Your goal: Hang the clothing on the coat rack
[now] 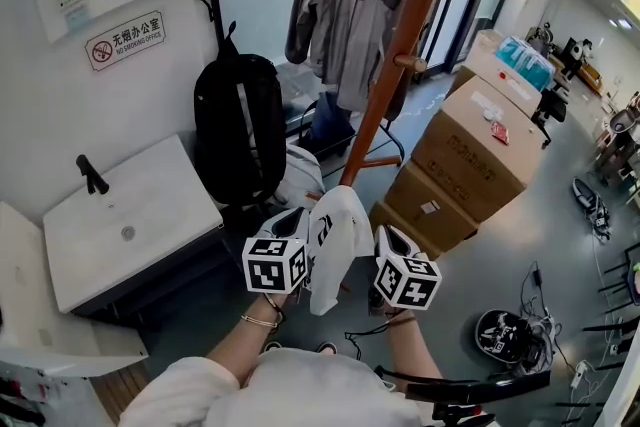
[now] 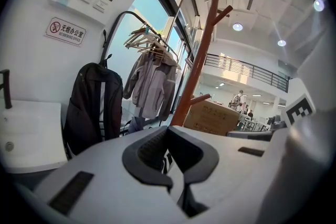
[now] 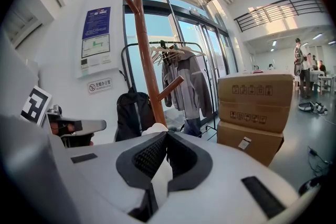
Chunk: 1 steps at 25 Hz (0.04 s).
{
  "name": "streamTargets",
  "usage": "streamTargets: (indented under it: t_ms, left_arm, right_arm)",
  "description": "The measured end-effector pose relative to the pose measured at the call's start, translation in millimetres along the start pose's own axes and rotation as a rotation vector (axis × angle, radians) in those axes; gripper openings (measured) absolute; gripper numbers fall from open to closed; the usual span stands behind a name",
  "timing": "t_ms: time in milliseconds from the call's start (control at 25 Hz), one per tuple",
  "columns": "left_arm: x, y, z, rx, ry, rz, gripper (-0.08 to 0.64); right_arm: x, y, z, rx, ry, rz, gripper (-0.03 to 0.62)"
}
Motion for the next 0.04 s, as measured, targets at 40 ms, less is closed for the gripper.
streamTargets:
  t_ms: [40]
  left_arm:
    - [0.6,-1.0,0.0,-0.001,-0.002,0.0,0.008]
  right_arm:
    - [0.7,-1.3,-0.5,0.0,0.0,-0.001,0.023]
Point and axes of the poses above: the fingertips, and each gripper's own axes: y forward along the fingers, z to its right, x out of its underside, the point moved 2 cm from there along -y, backward along the fingers, and after that the axes turned 12 degrees about -y, right-handed, at the moved point
